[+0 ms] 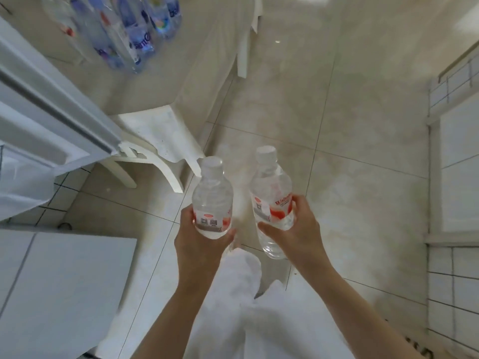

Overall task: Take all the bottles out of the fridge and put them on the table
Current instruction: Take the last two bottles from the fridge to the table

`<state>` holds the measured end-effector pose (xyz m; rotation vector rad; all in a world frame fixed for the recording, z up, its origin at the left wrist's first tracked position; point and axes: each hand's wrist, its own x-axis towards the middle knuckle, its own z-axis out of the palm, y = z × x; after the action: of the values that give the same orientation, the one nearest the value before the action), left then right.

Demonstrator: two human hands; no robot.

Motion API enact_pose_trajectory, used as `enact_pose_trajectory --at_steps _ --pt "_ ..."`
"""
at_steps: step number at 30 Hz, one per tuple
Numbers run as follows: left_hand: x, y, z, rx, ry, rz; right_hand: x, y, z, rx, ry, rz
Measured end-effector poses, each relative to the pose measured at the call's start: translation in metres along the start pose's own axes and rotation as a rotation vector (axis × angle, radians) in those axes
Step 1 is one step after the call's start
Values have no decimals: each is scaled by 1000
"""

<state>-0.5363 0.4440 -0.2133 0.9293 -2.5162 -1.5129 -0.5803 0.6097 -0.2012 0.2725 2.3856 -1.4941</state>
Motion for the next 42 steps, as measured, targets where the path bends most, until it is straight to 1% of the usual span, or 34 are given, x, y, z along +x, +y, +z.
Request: enact_pose_trajectory --at_steps 5,11,17,22,27,34,38,42 --pt "67 27 29 -3 -25 19 64 -20 -12 40 24 23" --pt "153 72 51 -9 -54 55 149 -59 -20 63 31 42" --pt "227 114 76 -28 -37 54 229 -93 -30 103 30 59" --pt "278 140 103 -57 -1 12 298 -112 -40 84 -23 46" --pt "328 171 143 -121 84 -59 378 -128 -61 7 -116 3" --pt "386 220 196 -210 281 -182 488 -161 -95 -130 -303 -86" --pt "411 238 209 -232 387 -222 544 -184 -93 -187 -370 -146" --pt "435 246 209 -245 476 -260 588 -208 -77 -238 -415 -220"
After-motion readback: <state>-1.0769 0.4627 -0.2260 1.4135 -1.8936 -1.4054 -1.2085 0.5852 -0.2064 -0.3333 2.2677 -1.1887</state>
